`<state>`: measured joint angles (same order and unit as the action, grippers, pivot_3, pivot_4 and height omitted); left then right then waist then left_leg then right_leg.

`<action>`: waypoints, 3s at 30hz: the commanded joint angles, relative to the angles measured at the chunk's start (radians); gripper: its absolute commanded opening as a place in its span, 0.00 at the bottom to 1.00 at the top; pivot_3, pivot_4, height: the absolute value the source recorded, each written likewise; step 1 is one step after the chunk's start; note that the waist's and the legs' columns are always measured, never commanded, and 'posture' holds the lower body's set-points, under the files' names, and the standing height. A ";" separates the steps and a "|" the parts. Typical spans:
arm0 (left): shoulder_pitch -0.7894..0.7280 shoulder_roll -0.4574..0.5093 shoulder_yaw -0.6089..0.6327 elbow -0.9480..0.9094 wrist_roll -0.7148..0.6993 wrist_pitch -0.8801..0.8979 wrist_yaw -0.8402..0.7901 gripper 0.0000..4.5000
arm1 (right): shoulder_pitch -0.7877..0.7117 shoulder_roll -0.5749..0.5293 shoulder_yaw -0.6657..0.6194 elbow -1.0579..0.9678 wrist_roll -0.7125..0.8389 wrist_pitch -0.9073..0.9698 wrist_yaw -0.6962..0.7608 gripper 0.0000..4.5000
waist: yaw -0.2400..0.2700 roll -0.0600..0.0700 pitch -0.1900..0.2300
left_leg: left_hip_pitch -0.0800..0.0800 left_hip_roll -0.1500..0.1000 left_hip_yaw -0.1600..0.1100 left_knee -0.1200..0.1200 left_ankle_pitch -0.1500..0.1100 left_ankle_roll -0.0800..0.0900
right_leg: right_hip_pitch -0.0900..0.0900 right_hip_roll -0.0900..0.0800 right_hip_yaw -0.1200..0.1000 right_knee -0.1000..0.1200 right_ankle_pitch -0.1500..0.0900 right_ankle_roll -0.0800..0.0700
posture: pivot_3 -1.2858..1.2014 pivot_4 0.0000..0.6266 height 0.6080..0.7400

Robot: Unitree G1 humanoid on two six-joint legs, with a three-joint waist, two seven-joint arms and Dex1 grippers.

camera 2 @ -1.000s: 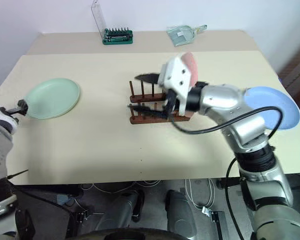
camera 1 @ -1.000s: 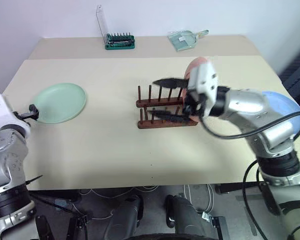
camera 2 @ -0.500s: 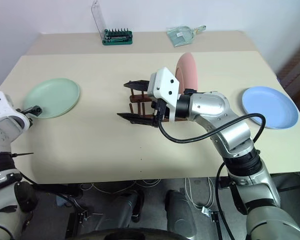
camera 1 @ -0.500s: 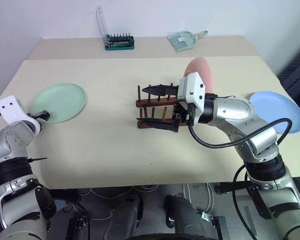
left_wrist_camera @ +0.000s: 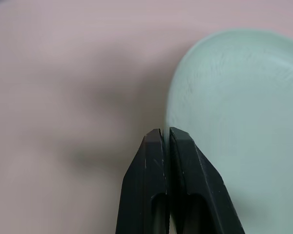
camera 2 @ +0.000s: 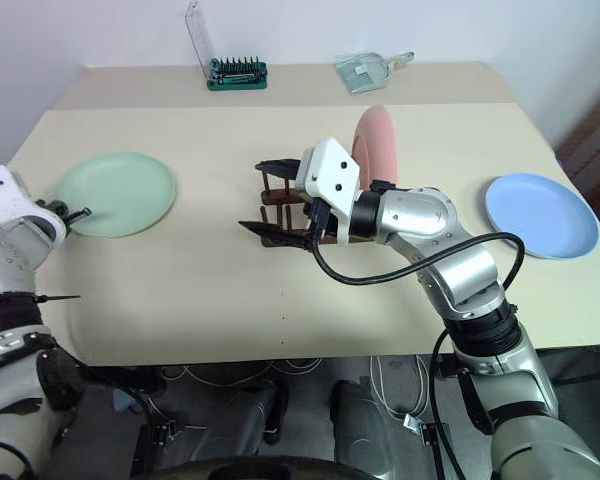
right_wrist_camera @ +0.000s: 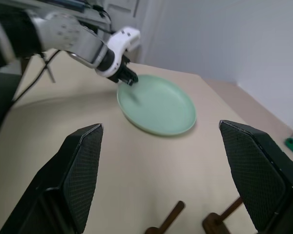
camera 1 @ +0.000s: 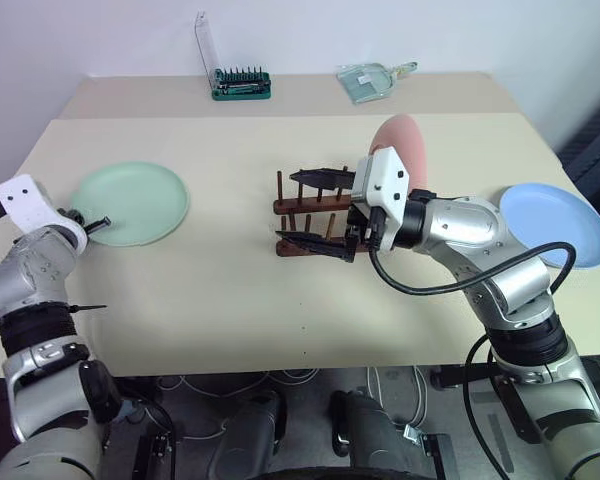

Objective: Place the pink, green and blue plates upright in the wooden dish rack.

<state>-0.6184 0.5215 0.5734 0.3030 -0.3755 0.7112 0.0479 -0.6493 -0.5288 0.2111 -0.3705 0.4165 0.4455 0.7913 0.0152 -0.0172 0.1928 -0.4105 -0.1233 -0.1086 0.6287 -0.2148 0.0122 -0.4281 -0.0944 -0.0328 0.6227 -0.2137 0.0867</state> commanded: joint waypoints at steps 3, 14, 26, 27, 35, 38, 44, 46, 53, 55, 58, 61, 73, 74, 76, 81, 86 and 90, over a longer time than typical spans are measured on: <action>-0.032 -0.089 -0.029 -0.418 -0.014 -0.092 0.085 0.01 | -0.062 0.011 0.010 0.038 -0.120 -0.075 -0.029 0.86 | -0.003 -0.002 0.001 | -0.001 0.000 0.000 0.001 0.000 0.000 | 0.000 0.000 0.000 0.000 0.000 0.000 | 0.52 0.24 1.00; -0.126 -0.197 -0.295 -0.743 0.054 -0.040 0.148 0.00 | -0.186 0.089 0.087 0.261 -0.425 -0.342 -0.108 0.98 | -0.004 -0.002 0.001 | 0.000 0.000 0.001 0.001 0.003 -0.005 | -0.001 0.002 0.001 0.004 0.000 0.000 | 0.52 0.24 1.00; -0.117 -0.280 -0.476 -0.841 0.117 0.043 0.113 0.00 | -0.216 0.120 0.163 0.418 -0.738 -0.616 -0.247 1.00 | -0.005 -0.002 0.001 | 0.000 0.000 0.001 0.000 0.006 -0.006 | -0.002 0.005 0.002 0.004 0.000 0.000 | 0.52 0.24 1.00; -0.116 -0.283 -0.485 -0.849 0.118 0.049 0.106 0.00 | -0.212 0.124 0.166 0.427 -0.748 -0.626 -0.252 1.00 | -0.005 -0.002 0.001 | 0.000 0.000 0.001 0.000 0.007 -0.006 | -0.002 0.005 0.002 0.005 0.000 0.000 | 0.52 0.24 1.00; -0.110 -0.304 -0.493 -0.872 0.122 0.073 0.079 0.00 | -0.206 0.135 0.163 0.474 -0.798 -0.669 -0.271 0.46 | -0.006 -0.002 0.001 | 0.000 0.001 0.001 0.000 0.007 -0.007 | -0.002 0.005 0.002 0.005 0.000 0.000 | 0.52 0.24 1.00; -0.110 -0.309 -0.492 -0.873 0.125 0.077 0.076 0.00 | -0.205 0.138 0.160 0.480 -0.801 -0.680 -0.270 0.10 | -0.006 -0.002 0.001 | 0.000 0.001 0.001 0.000 0.007 -0.007 | -0.002 0.005 0.002 0.005 0.000 0.000 | 0.52 0.24 1.00; -0.109 -0.327 -0.472 -0.877 0.123 0.082 0.070 0.00 | -0.197 0.142 0.158 0.481 -0.802 -0.696 -0.267 0.01 | -0.004 -0.002 0.001 | 0.001 0.001 0.001 0.000 0.008 -0.007 | -0.002 0.006 0.002 0.005 0.000 -0.001 | 0.52 0.24 1.00; -0.113 -0.360 -0.420 -0.874 0.087 0.080 0.082 0.14 | -0.194 0.143 0.158 0.477 -0.800 -0.702 -0.268 0.00 | -0.004 -0.002 0.001 | 0.001 0.001 0.001 0.000 0.008 -0.007 | -0.002 0.005 0.002 0.005 0.000 -0.001 | 0.52 0.24 1.00; -0.183 -0.447 -0.216 -0.876 -0.032 0.028 0.144 0.89 | -0.177 0.140 0.158 0.460 -0.803 -0.712 -0.258 0.00 | -0.006 -0.002 0.001 | 0.001 0.001 0.001 0.000 0.008 -0.008 | -0.002 0.006 0.002 0.005 0.001 -0.001 | 0.52 0.24 1.00; -0.193 -0.430 -0.183 -0.873 -0.043 0.013 0.145 1.00 | -0.175 0.144 0.149 0.451 -0.787 -0.707 -0.252 0.00 | -0.006 -0.002 0.001 | 0.001 0.001 0.001 0.000 0.008 -0.008 | -0.002 0.006 0.002 0.005 0.001 -0.001 | 0.52 0.24 1.00; -0.195 -0.370 -0.127 -0.860 -0.052 -0.013 0.134 1.00 | -0.171 0.169 0.107 0.413 -0.691 -0.671 -0.229 0.00 | -0.006 -0.002 0.002 | 0.001 0.001 0.001 0.000 0.008 -0.008 | -0.002 0.006 0.002 0.005 0.001 -0.001 | 0.52 0.24 1.00; -0.155 -0.267 -0.092 -0.824 -0.030 -0.029 0.093 1.00 | -0.173 0.202 0.057 0.350 -0.543 -0.600 -0.173 0.00 | -0.009 -0.002 0.002 | 0.001 0.002 0.001 0.000 0.008 -0.008 | -0.002 0.007 0.002 0.005 0.001 -0.001 | 0.52 0.24 1.00; 0.304 -0.009 -0.152 -0.863 -0.164 -0.080 -0.372 1.00 | -0.104 0.255 -0.219 -0.016 0.207 0.059 -0.151 0.00 | -0.008 -0.001 0.001 | 0.001 0.002 0.000 -0.003 0.005 -0.002 | -0.003 0.006 0.005 0.005 0.001 -0.003 | 0.52 0.24 1.00; 0.348 -0.001 -0.162 -0.882 -0.193 -0.075 -0.412 1.00 | -0.087 0.252 -0.247 -0.039 0.263 0.113 -0.176 0.00 | -0.004 -0.001 0.001 | 0.001 0.002 0.000 -0.003 0.004 -0.002 | -0.003 0.006 0.005 0.005 0.001 -0.003 | 0.52 0.24 1.00; 0.432 0.023 -0.195 -0.917 -0.226 -0.082 -0.496 1.00 | -0.061 0.256 -0.294 -0.067 0.363 0.201 -0.236 0.00 | -0.003 -0.001 0.001 | 0.001 0.003 0.000 -0.003 0.003 -0.004 | -0.004 0.006 0.005 0.005 0.000 -0.007 | 0.52 0.24 1.00; 0.563 0.075 -0.276 -0.957 -0.259 -0.086 -0.625 1.00 | -0.024 0.264 -0.369 -0.096 0.544 0.318 -0.359 0.00 | -0.006 0.002 0.002 | 0.001 0.005 0.001 -0.003 0.003 -0.004 | -0.003 0.006 0.005 0.004 -0.002 -0.011 | 0.52 0.24 1.00; 0.595 0.083 -0.334 -0.965 -0.281 -0.090 -0.678 1.00 | -0.003 0.266 -0.401 -0.086 0.630 0.358 -0.455 0.00 | -0.006 0.002 0.002 | 0.001 0.006 0.001 -0.004 0.003 -0.004 | -0.004 0.007 0.005 0.004 -0.002 -0.012 | 0.52 0.24 1.00; 0.598 0.077 -0.360 -0.978 -0.298 -0.092 -0.696 1.00 | 0.012 0.275 -0.419 -0.064 0.689 0.371 -0.518 0.00 | -0.006 0.002 0.002 | 0.001 0.006 0.002 -0.006 0.004 -0.002 | -0.004 0.007 0.005 0.001 -0.002 -0.012 | 0.52 0.24 1.00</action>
<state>-0.0200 0.5920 0.2145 -0.6327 -0.6515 0.6413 -0.6357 -0.6352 -0.2640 -0.1748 -0.4230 1.0554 0.8220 0.3007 0.0092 -0.0150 0.1945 -0.4097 -0.1168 -0.1070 0.6227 -0.2108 0.0099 -0.4321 -0.0877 -0.0280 0.6230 -0.2155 0.0746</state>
